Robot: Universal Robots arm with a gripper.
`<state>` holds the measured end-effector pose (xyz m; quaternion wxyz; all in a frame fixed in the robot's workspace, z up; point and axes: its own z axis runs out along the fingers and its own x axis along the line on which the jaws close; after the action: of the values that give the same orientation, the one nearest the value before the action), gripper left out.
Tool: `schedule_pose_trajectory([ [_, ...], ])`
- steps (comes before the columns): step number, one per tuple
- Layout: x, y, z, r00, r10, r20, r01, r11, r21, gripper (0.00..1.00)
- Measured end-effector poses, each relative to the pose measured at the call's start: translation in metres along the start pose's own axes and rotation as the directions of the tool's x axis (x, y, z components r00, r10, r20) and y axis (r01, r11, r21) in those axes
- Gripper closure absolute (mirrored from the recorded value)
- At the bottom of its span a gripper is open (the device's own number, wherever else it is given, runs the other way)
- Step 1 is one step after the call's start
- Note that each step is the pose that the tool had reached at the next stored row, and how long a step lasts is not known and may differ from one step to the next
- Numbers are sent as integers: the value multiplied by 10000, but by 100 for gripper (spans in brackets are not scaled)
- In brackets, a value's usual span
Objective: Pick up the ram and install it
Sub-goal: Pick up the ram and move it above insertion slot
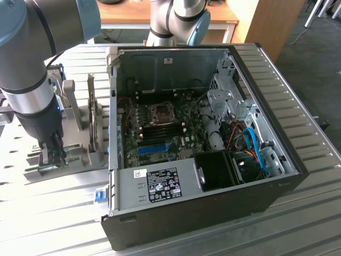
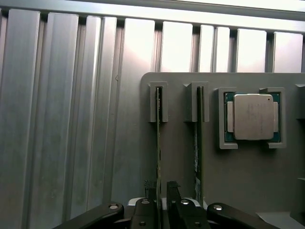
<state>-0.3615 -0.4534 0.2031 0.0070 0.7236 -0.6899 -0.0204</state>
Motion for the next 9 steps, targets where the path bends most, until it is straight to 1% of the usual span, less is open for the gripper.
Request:
schedule_pose_trajectory([
  [9, 15, 0, 0, 10000, -1, 0, 1, 10000, 0, 76],
])
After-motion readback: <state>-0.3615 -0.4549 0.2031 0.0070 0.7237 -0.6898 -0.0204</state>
